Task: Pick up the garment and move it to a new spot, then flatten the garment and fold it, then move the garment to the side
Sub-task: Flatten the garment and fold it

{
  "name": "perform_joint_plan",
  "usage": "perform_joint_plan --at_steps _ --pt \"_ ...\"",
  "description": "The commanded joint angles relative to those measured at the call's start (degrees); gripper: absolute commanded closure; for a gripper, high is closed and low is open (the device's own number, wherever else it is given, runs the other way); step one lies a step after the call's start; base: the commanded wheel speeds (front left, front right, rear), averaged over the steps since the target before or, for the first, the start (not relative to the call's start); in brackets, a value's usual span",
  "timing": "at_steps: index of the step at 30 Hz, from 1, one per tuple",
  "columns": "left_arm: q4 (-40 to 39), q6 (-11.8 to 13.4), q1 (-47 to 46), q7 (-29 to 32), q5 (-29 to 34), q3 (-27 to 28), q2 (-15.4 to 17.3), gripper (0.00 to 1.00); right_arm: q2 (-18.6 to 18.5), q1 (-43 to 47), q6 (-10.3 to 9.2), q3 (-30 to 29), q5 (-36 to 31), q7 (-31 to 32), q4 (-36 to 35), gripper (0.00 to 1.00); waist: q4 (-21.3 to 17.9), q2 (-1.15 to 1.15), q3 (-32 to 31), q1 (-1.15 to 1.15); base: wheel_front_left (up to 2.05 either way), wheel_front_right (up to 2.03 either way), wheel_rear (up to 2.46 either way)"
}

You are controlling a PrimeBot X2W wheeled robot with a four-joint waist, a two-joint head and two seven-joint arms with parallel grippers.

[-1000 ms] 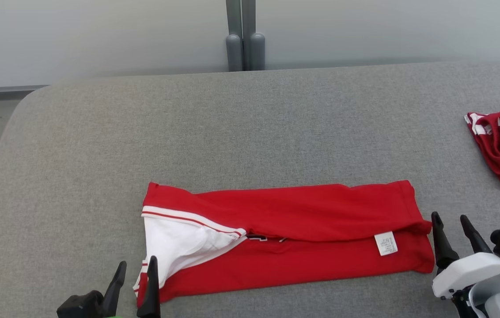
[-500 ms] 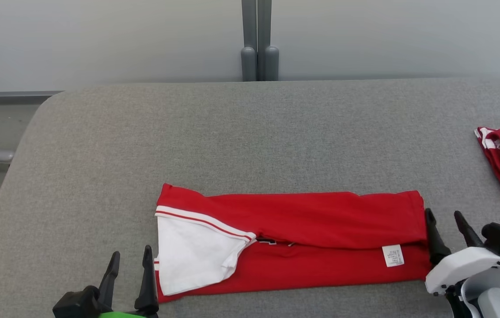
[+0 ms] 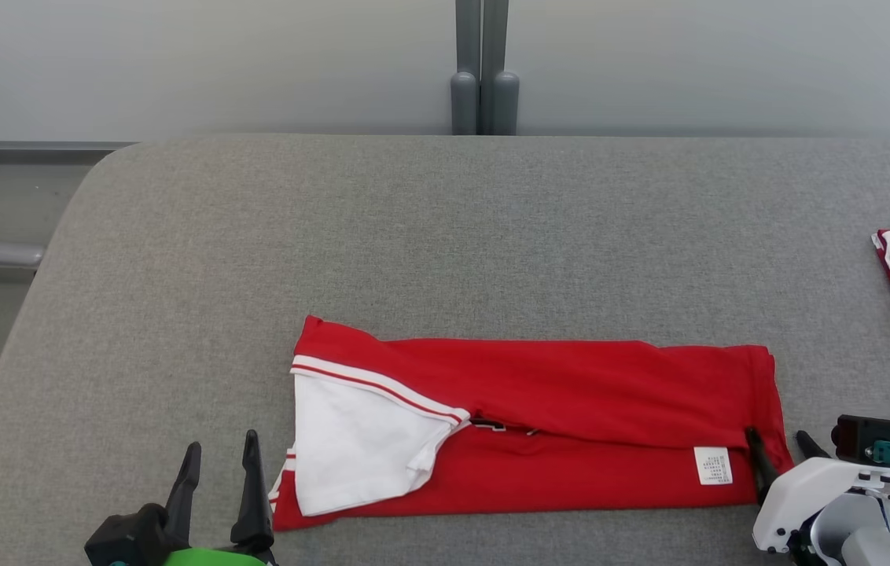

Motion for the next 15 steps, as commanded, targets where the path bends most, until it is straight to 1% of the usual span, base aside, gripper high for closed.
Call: perform_joint_plan --at_steps 1,4,6,7,9,10,15 --pt "0.1 -0.2 -0.5 -0.3 0.5 0.3 0.0 0.00 0.2 -0.5 -0.03 0.6 0.3 -0.1 0.7 0.00 0.1 0.00 0.1 0.00 0.00 0.00 0.00" --pt "0.2 -0.4 -0.2 -0.3 0.7 0.8 -0.2 0.00 0.7 -0.5 -0.01 1.9 1.1 0.1 1.8 0.00 -0.1 0.00 0.1 0.00 0.00 0.00 0.00" --pt "0.4 -0.3 -0.2 -0.3 0.8 1.2 -0.3 0.00 0.9 -0.9 -0.01 2.7 1.5 0.3 2.4 0.53 -0.3 0.00 0.1 0.00 0.00 0.00 0.00" --pt "0.4 -0.3 -0.2 -0.3 0.9 1.3 -0.3 0.00 1.0 -1.1 -0.01 3.2 1.7 0.4 2.6 0.64 -0.4 0.00 0.1 0.00 0.00 0.00 0.00" --pt "0.4 -0.3 -0.2 -0.3 1.1 1.5 -0.4 0.00 1.1 -1.6 -0.01 4.0 2.0 0.5 3.2 0.93 -0.7 0.00 0.1 0.00 0.00 0.00 0.00" --pt "0.5 -0.3 -0.2 -0.3 1.3 1.6 -0.4 0.00 1.2 -2.0 -0.01 4.3 2.4 0.3 3.5 1.00 -1.0 0.00 0.1 0.00 0.00 0.00 0.00" --pt "0.5 -0.3 -0.4 -0.3 2.0 2.1 -0.5 0.00 0.9 -4.4 -0.04 4.9 3.7 -0.9 4.2 1.00 -2.1 0.00 0.2 0.00 0.00 0.00 0.00"
